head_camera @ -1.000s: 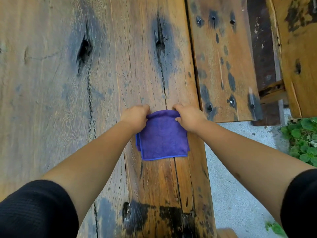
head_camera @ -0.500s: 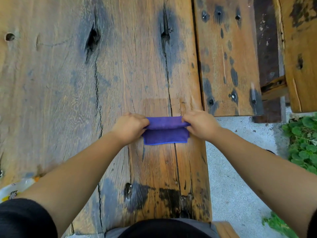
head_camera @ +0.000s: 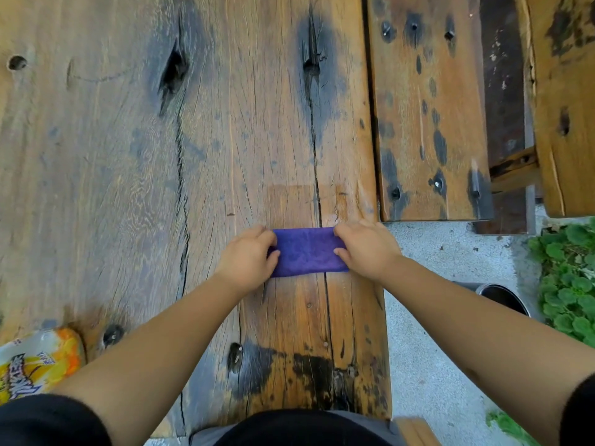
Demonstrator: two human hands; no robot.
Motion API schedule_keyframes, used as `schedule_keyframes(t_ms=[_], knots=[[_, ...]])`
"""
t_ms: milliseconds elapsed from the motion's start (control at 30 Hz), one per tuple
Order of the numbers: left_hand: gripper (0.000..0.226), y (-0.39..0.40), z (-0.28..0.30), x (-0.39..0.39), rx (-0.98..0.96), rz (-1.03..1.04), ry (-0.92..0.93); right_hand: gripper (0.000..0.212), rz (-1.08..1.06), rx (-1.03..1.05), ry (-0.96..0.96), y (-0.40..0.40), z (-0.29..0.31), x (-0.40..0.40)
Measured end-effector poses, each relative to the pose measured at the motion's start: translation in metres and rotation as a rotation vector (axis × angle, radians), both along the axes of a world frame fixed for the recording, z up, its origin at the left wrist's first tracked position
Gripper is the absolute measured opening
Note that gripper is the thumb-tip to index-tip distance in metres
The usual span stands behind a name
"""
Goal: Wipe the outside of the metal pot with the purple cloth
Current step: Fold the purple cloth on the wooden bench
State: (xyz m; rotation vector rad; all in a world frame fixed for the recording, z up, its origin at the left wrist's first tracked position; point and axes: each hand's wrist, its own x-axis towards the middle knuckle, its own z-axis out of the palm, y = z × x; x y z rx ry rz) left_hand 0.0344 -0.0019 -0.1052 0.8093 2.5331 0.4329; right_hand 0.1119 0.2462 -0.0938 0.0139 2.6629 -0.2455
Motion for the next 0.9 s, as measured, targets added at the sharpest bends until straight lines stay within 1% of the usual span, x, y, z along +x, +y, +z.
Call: schedule_keyframes(t_ms=[67, 100, 167, 233, 300, 333, 367, 400, 467, 533, 633, 700, 767, 800, 900], knots=[[0.038, 0.005, -0.001, -0.006, -0.024, 0.106, -0.005, 0.039, -0.05, 0.021, 0.017, -0.005, -0.002, -0.005], [0.045, 0.007, -0.003, -0.009, -0.06, 0.122, -0.03, 0.046, -0.081, 0.017, 0.002, -0.008, -0.003, -0.008], [0.05, 0.01, -0.006, -0.014, -0.134, 0.094, -0.088, 0.053, -0.16, -0.018, -0.058, -0.011, -0.004, -0.014], [0.045, 0.01, -0.009, -0.017, -0.164, 0.075, -0.153, 0.045, -0.21, -0.04, -0.097, -0.012, -0.005, -0.016], [0.035, 0.009, -0.01, -0.018, -0.142, 0.069, -0.21, 0.027, -0.21, -0.047, -0.092, -0.011, -0.006, -0.016], [0.025, 0.009, -0.01, -0.017, -0.103, 0.082, -0.238, 0.021, -0.209, -0.063, -0.091, -0.01, -0.006, -0.015], [0.013, 0.009, -0.009, -0.017, -0.05, 0.119, -0.277, 0.02, -0.211, -0.094, -0.094, -0.009, -0.005, -0.013], [0.01, 0.009, -0.007, -0.015, 0.008, 0.172, -0.325, 0.019, -0.216, -0.142, -0.097, -0.008, -0.004, -0.011], [0.019, 0.009, -0.004, -0.01, 0.104, 0.301, -0.423, 0.018, -0.27, -0.264, -0.099, -0.007, -0.002, -0.006], [0.014, 0.009, 0.001, -0.007, 0.178, 0.407, -0.51, 0.017, -0.428, -0.414, -0.086, -0.006, 0.001, -0.001], [0.015, 0.012, 0.007, -0.006, 0.264, 0.55, -0.573, 0.018, -0.757, -0.675, -0.035, -0.011, 0.008, 0.001], [0.013, 0.017, 0.013, -0.005, 0.295, 0.629, -0.613, 0.02, -0.871, -0.754, 0.011, -0.014, 0.012, 0.0], [0.004, 0.023, 0.02, -0.001, 0.345, 0.707, -0.718, 0.022, -0.891, -0.765, 0.065, -0.019, 0.019, -0.001], [0.003, 0.026, 0.024, 0.001, 0.388, 0.748, -0.79, 0.023, -0.868, -0.76, 0.098, -0.023, 0.023, -0.001], [0.007, 0.036, 0.034, 0.011, 0.557, 0.776, -1.014, 0.026, -0.686, -0.746, 0.153, -0.041, 0.041, 0.003]])
